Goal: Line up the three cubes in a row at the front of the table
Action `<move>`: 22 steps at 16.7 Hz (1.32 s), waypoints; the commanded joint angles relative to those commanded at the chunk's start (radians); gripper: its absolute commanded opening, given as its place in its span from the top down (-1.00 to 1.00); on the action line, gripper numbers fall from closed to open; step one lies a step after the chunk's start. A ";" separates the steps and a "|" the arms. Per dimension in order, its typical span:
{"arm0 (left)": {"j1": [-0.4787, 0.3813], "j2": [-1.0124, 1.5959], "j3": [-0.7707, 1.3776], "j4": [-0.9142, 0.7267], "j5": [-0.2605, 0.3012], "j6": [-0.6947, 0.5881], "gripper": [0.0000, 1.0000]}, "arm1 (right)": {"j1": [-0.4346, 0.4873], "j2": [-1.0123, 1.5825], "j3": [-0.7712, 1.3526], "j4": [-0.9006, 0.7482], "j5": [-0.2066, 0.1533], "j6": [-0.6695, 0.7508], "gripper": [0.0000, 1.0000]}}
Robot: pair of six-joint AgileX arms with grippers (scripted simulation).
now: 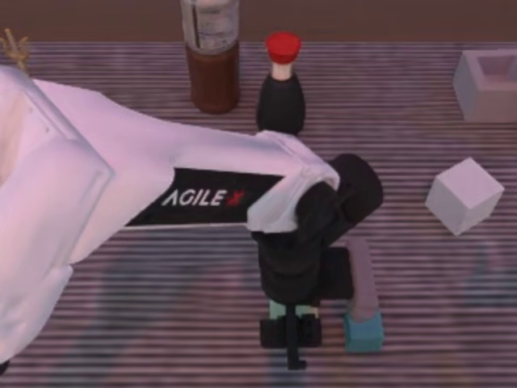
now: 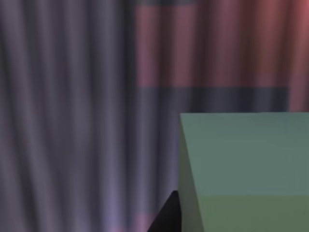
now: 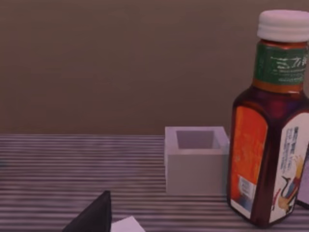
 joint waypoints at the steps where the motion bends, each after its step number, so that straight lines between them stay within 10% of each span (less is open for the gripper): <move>1: 0.000 0.000 0.000 0.000 0.000 0.000 0.85 | 0.000 0.000 0.000 0.000 0.000 0.000 -1.00; 13: 0.000 0.000 0.000 0.000 0.000 0.000 -0.96 | 0.000 0.000 0.000 0.000 0.000 0.000 -1.00; 22: 0.002 -0.001 0.000 0.000 0.000 0.000 -1.00 | 0.000 0.000 0.000 0.000 0.000 0.000 -1.00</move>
